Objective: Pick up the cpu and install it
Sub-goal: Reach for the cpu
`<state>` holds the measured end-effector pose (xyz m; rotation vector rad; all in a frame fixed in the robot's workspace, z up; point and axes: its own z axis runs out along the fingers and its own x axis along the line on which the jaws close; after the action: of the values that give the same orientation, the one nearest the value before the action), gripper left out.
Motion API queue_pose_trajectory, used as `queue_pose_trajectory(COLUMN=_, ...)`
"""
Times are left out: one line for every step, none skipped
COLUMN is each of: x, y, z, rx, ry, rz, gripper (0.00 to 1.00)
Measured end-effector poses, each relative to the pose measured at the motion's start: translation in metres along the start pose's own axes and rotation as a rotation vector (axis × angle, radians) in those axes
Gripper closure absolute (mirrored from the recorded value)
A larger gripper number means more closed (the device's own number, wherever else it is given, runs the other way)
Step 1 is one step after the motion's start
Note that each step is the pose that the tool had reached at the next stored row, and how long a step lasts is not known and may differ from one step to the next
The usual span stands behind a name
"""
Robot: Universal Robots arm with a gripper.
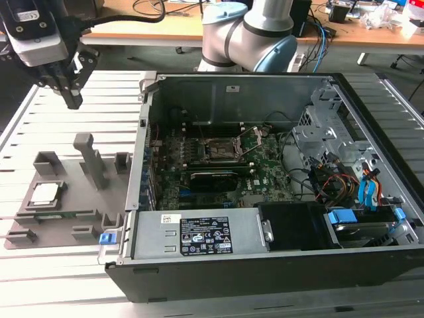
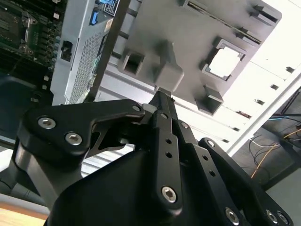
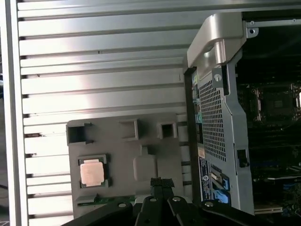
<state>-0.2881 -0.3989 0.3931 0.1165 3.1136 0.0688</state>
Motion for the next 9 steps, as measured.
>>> queue_pose_trajectory(x=0.0055, y=-0.0004, z=-0.0001, rx=-0.0001, ry=0.0, rz=0.0, gripper=0.89)
queue_pose_trajectory(x=0.0122, y=-0.0009, z=-0.0003, rx=0.0, ry=0.0001, rz=0.0, gripper=0.89)
queue_pose_trajectory(x=0.0162, y=-0.0012, z=-0.0004, rx=0.0, ry=0.0, rz=0.0, gripper=0.89)
queue_pose_trajectory(x=0.0202, y=-0.0015, z=-0.0005, rx=0.0, ry=0.0, rz=0.0, gripper=0.89)
queue_pose_trajectory(x=0.025, y=-0.0018, z=-0.0006, rx=0.0001, ry=0.0001, rz=0.0, gripper=0.89)
queue_pose_trajectory(x=0.0319, y=-0.0024, z=-0.0008, rx=0.0, ry=0.0001, rz=0.0, gripper=0.89)
queue_pose_trajectory(x=0.037, y=-0.0027, z=-0.0009, rx=0.0001, ry=0.0001, rz=0.0, gripper=0.89)
queue_pose_trajectory(x=0.0409, y=-0.003, z=-0.001, rx=0.0, ry=0.0, rz=0.0, gripper=0.89)
queue_pose_trajectory(x=0.0447, y=-0.0033, z=-0.0011, rx=0.0, ry=0.0, rz=0.0, gripper=0.89)
